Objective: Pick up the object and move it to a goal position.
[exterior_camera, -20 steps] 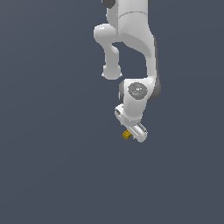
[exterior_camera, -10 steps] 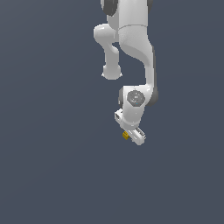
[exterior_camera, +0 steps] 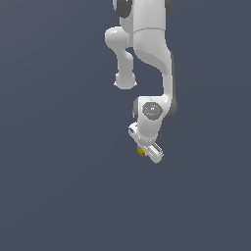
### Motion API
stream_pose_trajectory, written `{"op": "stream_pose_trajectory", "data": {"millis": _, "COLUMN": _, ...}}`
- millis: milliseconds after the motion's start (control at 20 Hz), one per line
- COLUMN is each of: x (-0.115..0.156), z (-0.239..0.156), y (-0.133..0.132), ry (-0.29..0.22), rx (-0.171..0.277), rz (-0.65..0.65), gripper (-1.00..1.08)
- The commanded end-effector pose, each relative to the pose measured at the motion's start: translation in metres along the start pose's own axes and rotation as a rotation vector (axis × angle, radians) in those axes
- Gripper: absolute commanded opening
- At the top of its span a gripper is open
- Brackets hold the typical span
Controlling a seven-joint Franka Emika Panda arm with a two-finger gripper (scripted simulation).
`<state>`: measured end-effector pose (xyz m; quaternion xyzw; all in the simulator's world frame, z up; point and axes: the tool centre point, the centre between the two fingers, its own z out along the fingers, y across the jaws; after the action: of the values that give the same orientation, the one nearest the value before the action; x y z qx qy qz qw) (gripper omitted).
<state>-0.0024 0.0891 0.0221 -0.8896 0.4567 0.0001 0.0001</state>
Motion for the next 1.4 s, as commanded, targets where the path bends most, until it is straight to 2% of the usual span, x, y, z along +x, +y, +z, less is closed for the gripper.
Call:
{"op": "stream_pose_trajectory", "data": {"millis": 0, "x": 0.0, "z": 0.0, "y": 0.0, "ry": 0.0, "rx": 0.0, "rz": 0.0, "gripper": -1.0}}
{"op": "stream_pose_trajectory", "data": {"millis": 350, "x": -0.003, "z": -0.011, "y": 0.003, "ry": 0.0, "rx": 0.0, "rz": 0.0, "gripper": -1.0}}
{"op": "stream_pose_trajectory", "data": {"millis": 650, "x": -0.01, "z": -0.037, "y": 0.01, "ry": -0.001, "rx": 0.0, "rz": 0.0, "gripper": -1.0}}
{"op": "stream_pose_trajectory", "data": {"millis": 1350, "x": -0.041, "z": -0.152, "y": 0.042, "ry": -0.002, "rx": 0.0, "rz": 0.001, "gripper": -1.0}}
